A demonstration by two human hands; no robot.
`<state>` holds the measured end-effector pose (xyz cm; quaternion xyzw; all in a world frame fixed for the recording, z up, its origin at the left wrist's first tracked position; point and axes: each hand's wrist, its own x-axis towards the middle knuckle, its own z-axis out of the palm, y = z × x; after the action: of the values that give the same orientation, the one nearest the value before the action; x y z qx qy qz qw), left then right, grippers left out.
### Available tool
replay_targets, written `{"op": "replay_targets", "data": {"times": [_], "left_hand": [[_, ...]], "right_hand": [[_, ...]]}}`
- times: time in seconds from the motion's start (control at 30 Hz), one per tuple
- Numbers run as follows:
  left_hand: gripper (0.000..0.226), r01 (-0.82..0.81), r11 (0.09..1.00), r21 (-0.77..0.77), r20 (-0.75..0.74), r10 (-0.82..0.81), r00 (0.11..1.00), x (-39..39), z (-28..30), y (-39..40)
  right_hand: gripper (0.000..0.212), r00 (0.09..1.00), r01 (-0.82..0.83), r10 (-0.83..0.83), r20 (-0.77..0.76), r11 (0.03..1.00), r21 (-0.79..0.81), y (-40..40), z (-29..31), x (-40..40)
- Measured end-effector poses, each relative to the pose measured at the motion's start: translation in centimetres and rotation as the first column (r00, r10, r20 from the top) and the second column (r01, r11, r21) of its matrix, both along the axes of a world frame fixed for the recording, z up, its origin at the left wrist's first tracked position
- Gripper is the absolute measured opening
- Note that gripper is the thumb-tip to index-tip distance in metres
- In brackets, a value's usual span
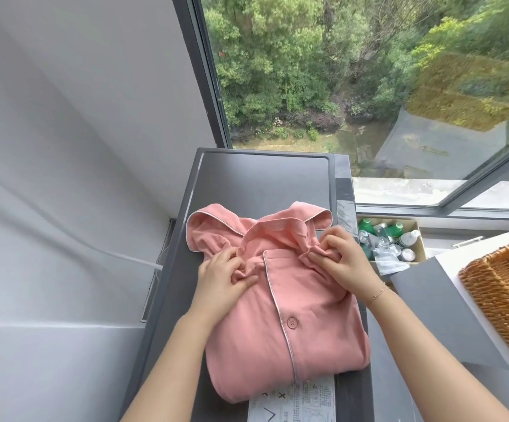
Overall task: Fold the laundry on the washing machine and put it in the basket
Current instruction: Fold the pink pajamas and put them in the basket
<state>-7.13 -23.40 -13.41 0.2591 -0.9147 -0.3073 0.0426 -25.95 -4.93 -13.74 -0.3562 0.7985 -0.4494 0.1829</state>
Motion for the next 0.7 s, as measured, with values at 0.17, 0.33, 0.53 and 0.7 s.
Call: {"op": "replay_targets", "data": {"times": [0.17, 0.33, 0.53, 0.7], "left_hand": [[0.018, 0.026, 0.958, 0.287, -0.269, 0.055, 0.961, 0.1, 1.5, 0.1], [0.028, -0.131, 0.719, 0.683, -0.103, 0.272, 0.957, -0.5, 2.8, -0.2], [0.034, -0.307, 0.933, 0.189, 0.129, 0.287, 0.949, -1.7, 1.7, -1.1], [0.034, -0.595, 0.804, 0.015, -0.012, 0.595, 0.804, 0.4, 1.5, -0.2]], "right_hand": [[0.028, 0.913, 0.025, 0.065, 0.402, 0.977, -0.214, -0.6, 4.2, -0.5], [0.019, 0.626, 0.093, 0.095, 0.774, 0.976, -0.195, -2.6, 5.0, -1.4], [0.026, 0.831, 0.321, -0.396, 0.391, 0.915, 0.243, -4.6, -1.1, -1.9], [0.026, 0.873, 0.467, -0.482, 0.072, 0.870, 0.159, -2.1, 0.2, 0.2]]}}
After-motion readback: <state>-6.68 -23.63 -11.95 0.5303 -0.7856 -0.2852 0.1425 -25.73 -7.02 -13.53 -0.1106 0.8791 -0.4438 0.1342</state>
